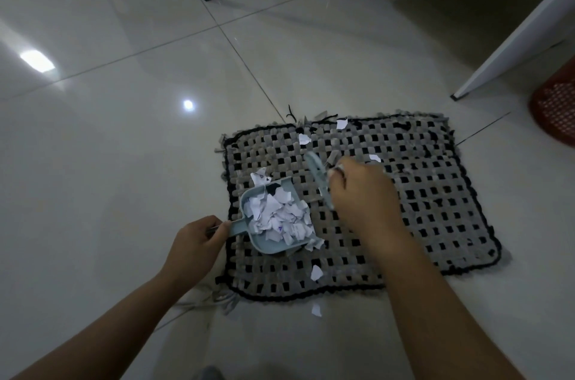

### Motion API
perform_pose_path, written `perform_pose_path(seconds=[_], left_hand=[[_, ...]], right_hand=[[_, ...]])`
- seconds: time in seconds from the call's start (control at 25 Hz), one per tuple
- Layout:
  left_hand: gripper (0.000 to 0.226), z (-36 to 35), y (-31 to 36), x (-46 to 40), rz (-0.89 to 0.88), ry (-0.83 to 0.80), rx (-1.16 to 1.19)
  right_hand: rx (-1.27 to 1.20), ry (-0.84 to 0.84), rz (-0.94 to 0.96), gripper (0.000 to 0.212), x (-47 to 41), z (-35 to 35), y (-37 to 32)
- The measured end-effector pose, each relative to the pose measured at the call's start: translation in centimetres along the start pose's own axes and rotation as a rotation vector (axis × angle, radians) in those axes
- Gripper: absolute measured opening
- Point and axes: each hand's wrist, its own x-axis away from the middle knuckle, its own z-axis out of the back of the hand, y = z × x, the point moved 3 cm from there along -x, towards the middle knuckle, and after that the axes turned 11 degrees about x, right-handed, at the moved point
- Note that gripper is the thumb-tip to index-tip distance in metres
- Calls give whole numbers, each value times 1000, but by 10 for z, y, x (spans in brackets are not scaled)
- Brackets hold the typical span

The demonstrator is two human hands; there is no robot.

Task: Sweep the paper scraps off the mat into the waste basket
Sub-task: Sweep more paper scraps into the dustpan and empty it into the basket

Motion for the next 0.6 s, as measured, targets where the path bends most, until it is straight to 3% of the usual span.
perform_pose_path(seconds=[0.12,0.24,0.44,0.6], left_hand=[[34,13,-8,5,-3,56,12],[33,31,-20,12,13,119,21],[34,48,-40,17,74,211,-5],[34,41,-40,8,77,201,-31]], right_hand=[[40,118,-53,22,-46,9,12],[116,68,-68,18,-87,-1,10],[289,-104,189,22,-101,-29,-33],[285,-205,387,16,-64,-36,-64]])
